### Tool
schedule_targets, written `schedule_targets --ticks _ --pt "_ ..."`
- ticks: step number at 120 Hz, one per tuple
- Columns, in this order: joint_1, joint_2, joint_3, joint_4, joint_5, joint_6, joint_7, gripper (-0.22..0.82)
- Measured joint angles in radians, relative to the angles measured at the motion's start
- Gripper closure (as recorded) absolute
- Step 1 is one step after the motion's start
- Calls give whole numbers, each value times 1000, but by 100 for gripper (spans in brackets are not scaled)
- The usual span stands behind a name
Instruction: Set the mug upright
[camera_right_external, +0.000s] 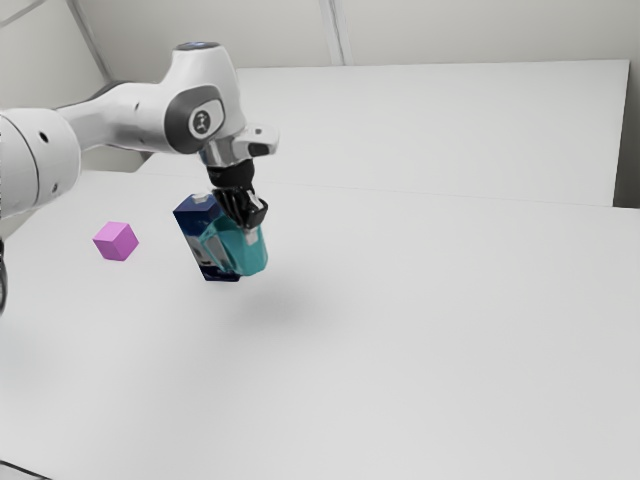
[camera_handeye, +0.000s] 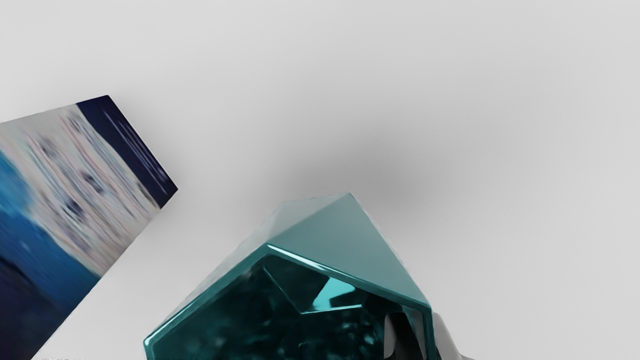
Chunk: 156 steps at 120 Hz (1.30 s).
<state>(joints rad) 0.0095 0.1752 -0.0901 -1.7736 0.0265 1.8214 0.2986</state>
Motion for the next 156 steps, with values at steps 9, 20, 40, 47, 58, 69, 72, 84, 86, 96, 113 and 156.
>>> schedule_targets --ticks 9,20,40,47,58,69,72,84,86,96,113,156 --pt "-6 0 -9 -65 27 39 -47 79" --pt "-4 -3 -11 -138 43 98 -100 78" --pt "-5 1 -12 -193 55 176 -178 79" --pt "-5 13 -12 -205 56 199 -201 78" --pt "-5 33 -13 -210 58 224 -233 78" --pt "-5 40 -12 -210 59 240 -260 79" --pt "-5 40 -12 -210 59 243 -267 77" --pt "-6 38 -13 -210 54 252 -289 55" --pt "-7 37 -13 -211 54 253 -292 51" --pt "-8 29 -13 -211 52 256 -307 35" --pt "-5 -19 -16 -210 44 241 -326 18" --pt "5 -52 -2 61 -20 41 -333 3"
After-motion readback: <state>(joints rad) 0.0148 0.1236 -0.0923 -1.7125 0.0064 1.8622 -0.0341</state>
